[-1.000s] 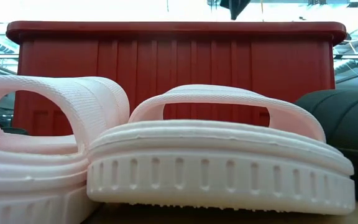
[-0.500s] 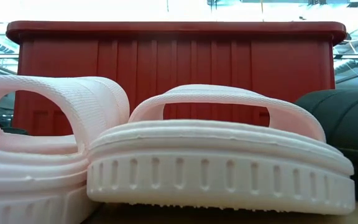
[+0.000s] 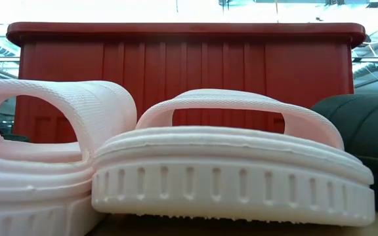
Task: Pick and place slides into bin
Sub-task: Put the black slide into the red container
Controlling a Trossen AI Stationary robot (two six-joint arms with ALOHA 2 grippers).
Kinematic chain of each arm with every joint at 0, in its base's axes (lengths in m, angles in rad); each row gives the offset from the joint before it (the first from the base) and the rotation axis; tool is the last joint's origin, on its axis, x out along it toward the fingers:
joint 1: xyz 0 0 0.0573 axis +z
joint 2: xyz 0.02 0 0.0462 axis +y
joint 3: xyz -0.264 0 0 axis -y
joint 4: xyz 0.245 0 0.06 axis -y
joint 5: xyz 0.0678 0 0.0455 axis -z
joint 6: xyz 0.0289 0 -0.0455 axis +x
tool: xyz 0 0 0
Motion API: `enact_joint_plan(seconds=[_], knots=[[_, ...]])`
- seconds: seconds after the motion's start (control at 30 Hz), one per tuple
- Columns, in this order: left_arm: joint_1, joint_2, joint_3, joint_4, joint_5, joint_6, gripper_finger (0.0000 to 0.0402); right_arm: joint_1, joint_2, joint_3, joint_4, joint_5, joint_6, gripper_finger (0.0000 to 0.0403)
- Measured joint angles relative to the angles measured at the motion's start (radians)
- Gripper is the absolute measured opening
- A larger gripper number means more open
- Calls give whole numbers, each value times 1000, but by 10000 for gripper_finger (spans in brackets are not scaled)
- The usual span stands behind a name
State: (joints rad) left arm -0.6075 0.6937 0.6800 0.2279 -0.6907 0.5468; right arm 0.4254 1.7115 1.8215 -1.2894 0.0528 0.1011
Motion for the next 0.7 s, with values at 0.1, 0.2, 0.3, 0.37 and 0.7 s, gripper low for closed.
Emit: enact_joint_plan(seconds=[0.1,0.2,0.3,0.37,0.7], knots=[[0,0,0,-2,0,-20,253,31,0,-54,48,4,16,179],[0,0,0,-24,0,-51,253,61,0,-78,77,7,55,176],[0,0,0,-42,9,-86,253,94,0,-92,93,29,101,176],[0,8,0,-44,18,-102,253,121,0,-97,122,33,122,176],[-1,72,0,-35,27,-116,253,236,29,-101,256,91,168,176]])
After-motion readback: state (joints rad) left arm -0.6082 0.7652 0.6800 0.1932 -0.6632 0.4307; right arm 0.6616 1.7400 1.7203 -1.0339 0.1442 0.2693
